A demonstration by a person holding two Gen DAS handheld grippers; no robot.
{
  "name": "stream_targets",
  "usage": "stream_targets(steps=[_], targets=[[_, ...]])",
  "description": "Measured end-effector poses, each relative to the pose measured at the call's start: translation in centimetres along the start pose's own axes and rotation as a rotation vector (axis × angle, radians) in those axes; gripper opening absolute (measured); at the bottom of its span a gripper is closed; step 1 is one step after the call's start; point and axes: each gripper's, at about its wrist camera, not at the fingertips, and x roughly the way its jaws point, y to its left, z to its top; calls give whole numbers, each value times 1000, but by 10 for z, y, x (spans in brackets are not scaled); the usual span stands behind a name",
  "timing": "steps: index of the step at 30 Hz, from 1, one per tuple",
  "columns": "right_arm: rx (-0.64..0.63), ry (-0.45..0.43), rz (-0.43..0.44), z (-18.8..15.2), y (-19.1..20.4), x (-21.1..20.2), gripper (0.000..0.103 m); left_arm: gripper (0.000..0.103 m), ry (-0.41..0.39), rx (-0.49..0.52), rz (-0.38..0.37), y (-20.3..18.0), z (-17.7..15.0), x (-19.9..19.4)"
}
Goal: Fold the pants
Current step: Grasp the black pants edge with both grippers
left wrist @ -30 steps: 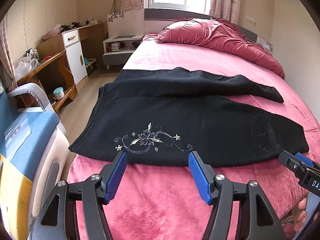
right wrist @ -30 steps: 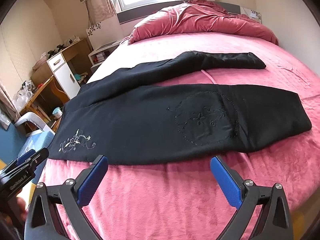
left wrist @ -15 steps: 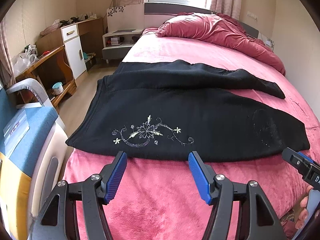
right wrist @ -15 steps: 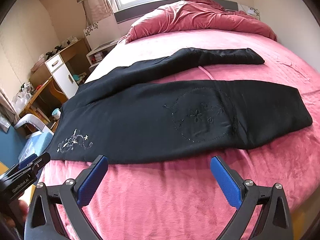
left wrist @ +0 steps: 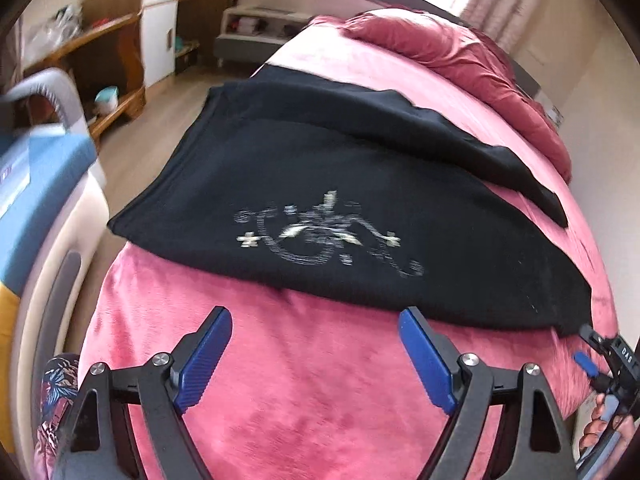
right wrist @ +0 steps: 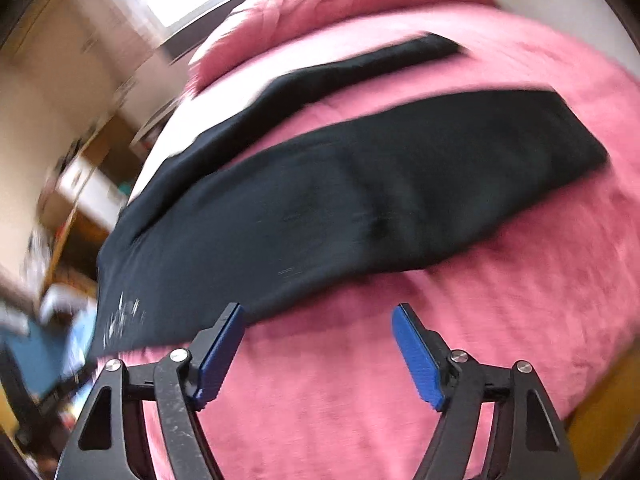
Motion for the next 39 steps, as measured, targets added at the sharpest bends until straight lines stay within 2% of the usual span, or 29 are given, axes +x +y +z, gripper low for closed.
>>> stream_targets(steps=[3, 5, 9, 11, 16, 18, 22, 25, 28, 29, 30, 31, 34, 36, 39], targets=[[157, -39, -52, 16, -57, -6, 67, 87, 18, -47, 24, 19, 7, 8], [219, -63, -80, 25, -84, -8, 64, 86, 31, -101, 30, 34, 12, 12], [328, -106, -102, 48, -124, -7, 62, 71, 69, -174, 35, 56, 15, 22], [360, -113, -113, 61, -134, 0, 61, 71, 73, -192, 42, 63, 16, 24], [399, -111, -127, 85, -148, 22, 56, 61, 77, -259, 33, 82, 18, 27], [403, -114, -132, 95, -151, 29, 52, 60, 73, -277, 23, 88, 23, 30], [398, -116, -133, 109, -151, 37, 51, 58, 64, -318, 4, 93, 34, 39], [377, -109, -156, 120, -151, 45, 45, 54, 64, -324, 33, 94, 42, 50], [363, -105, -176, 127, -151, 47, 33, 53, 66, -338, 49, 93, 46, 52], [354, -105, -178, 129, -151, 48, 27, 49, 62, -332, 54, 91, 48, 52], [342, -104, -179, 131, -149, 48, 24, 39, 60, -329, 57, 92, 48, 53], [325, -103, -184, 131, -147, 47, 23, 31, 56, -324, 61, 93, 50, 54], [291, -97, -205, 133, -143, 47, 22, 19, 52, -347, 51, 97, 51, 54], [292, -93, -209, 132, -144, 45, 22, 13, 33, -402, -11, 105, 49, 45], [264, -85, -234, 132, -140, 45, 22, 8, 31, -381, -49, 107, 49, 42]])
